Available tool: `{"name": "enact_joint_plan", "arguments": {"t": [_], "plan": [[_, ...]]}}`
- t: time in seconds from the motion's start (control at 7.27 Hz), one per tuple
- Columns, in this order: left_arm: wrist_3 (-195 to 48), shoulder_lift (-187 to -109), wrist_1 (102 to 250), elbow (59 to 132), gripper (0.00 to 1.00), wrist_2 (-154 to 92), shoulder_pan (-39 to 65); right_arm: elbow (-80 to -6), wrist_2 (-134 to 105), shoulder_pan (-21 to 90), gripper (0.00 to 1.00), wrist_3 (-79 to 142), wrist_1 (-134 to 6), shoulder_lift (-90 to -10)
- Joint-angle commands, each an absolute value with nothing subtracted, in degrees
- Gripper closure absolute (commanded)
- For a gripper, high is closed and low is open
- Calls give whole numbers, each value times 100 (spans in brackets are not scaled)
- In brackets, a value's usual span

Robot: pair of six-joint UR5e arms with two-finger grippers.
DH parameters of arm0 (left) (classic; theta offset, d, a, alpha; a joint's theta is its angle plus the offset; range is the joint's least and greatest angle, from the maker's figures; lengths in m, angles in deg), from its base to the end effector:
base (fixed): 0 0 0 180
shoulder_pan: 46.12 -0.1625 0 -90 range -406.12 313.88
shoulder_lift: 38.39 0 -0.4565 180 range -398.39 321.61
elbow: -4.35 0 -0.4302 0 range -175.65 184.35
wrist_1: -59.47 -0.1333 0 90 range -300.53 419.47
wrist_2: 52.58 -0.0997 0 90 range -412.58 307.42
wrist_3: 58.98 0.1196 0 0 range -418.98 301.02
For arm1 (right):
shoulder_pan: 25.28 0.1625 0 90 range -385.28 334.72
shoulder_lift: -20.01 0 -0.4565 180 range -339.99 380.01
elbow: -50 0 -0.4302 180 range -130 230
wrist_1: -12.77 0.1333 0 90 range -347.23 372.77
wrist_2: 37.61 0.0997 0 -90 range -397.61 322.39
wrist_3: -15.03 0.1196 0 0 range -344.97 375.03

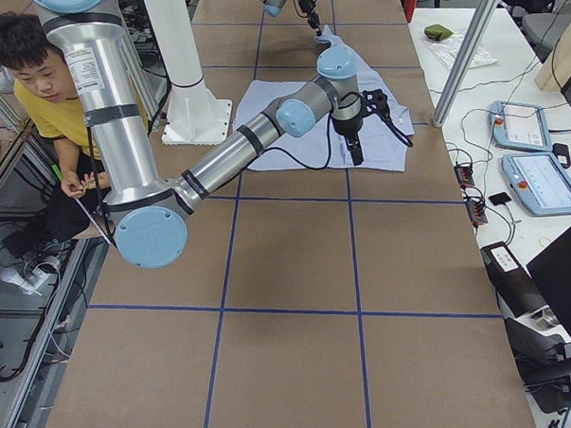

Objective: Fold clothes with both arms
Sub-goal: 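Grasp the other sleeve cuff with the left gripper while the right arm withdraws, then fold the held sleeve across the shirt front with the left gripper and release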

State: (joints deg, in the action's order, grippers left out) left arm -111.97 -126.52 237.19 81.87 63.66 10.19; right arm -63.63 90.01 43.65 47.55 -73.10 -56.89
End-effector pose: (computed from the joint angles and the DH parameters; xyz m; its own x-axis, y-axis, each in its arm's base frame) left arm 0.2289 -0.4883 0.6606 0.4346 0.3215 -0.8413 0.3127 0.8221 0.4757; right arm -0.1543 -0.5682 0.3563 0.6483 -0.1749 0.7410 -0.0909 0.9485 0.3034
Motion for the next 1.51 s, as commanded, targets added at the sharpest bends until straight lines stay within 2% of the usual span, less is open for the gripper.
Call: {"name": "enact_joint_plan", "arguments": {"t": [0.0, 0.14, 0.41, 0.96, 1.38], "plan": [[-11223, -12846, 23701, 8932, 100, 6441, 1013, -6364, 8992, 4363, 0, 4755, -7310, -5681], [-11320, -13222, 23675, 8977, 100, 6449, 995, -6364, 8992, 4363, 0, 4755, -7310, -5681], [-12728, -14450, 23291, 8864, 100, 7087, 969, -6355, 8992, 4363, 0, 4755, -7310, -5681], [-13184, -16429, 21316, 8671, 100, 5409, -637, -6355, 8992, 4363, 0, 4764, -7302, -5672], [-13237, -16915, 21196, 8206, 100, 5202, -859, -6355, 8983, 4363, 0, 4764, -7301, -5672]]}}
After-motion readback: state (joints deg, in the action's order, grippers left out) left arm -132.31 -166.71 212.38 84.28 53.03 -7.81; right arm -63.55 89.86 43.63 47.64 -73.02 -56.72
